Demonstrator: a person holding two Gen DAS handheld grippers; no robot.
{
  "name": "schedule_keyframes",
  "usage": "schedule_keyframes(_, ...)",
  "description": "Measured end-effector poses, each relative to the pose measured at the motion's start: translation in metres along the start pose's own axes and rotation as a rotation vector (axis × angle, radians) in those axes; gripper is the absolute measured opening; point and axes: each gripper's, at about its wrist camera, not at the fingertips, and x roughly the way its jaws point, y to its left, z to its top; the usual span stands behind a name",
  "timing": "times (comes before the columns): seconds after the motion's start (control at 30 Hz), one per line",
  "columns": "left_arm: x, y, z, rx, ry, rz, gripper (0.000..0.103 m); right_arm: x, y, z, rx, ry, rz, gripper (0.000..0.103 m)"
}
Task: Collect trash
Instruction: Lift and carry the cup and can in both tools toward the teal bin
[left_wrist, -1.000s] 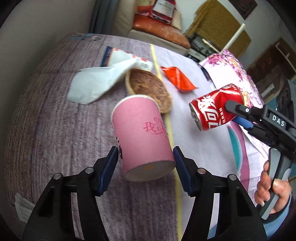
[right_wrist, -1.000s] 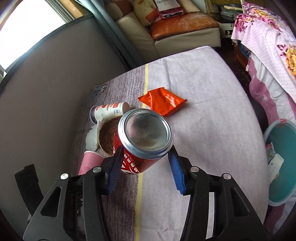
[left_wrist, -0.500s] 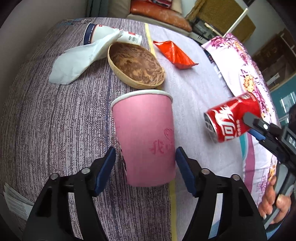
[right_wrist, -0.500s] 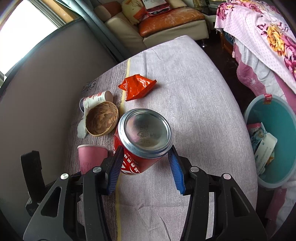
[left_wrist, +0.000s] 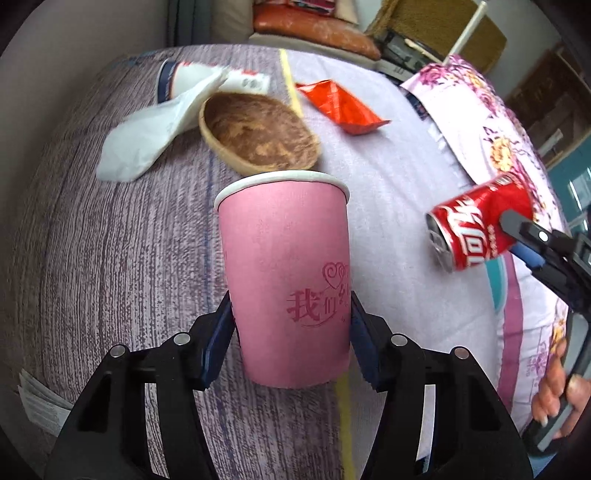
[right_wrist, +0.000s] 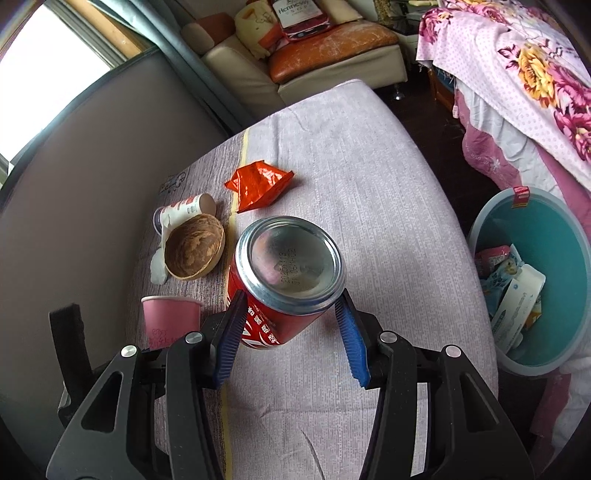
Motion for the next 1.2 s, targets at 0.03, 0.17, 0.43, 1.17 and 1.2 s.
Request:
schedule_keyframes(0.03,-0.003,-0.005,0.000,0.014,-0.001,-0.006,0.059,-0.001,-0.002,0.000,0.003,-0.004,0.002,0.047)
schedule_keyframes(0.17,-0.006,-0.028,0.006,0.058,0.003,-0.033,0.059,-0.012,-0.013,0.004,0.021,-0.030,0.011,0.047)
schedule_keyframes(0.43,0.010,-0.098,0.023,0.207,0.029,-0.067,0.059,-0.047,-0.053,0.009,0.092,-0.118,-0.022,0.047)
schedule_keyframes(1.17,0.083,-0.285,0.028,0.513,0.154,-0.151,0.059,-0.132,-0.201,0.000,0.320,-0.283,-0.199,0.047)
schedule_keyframes(1.2,0.085,-0.289,0.029,0.517,0.159,-0.150,0.059,-0.133,-0.206,0.000,0.329,-0.280,-0.202,0.047)
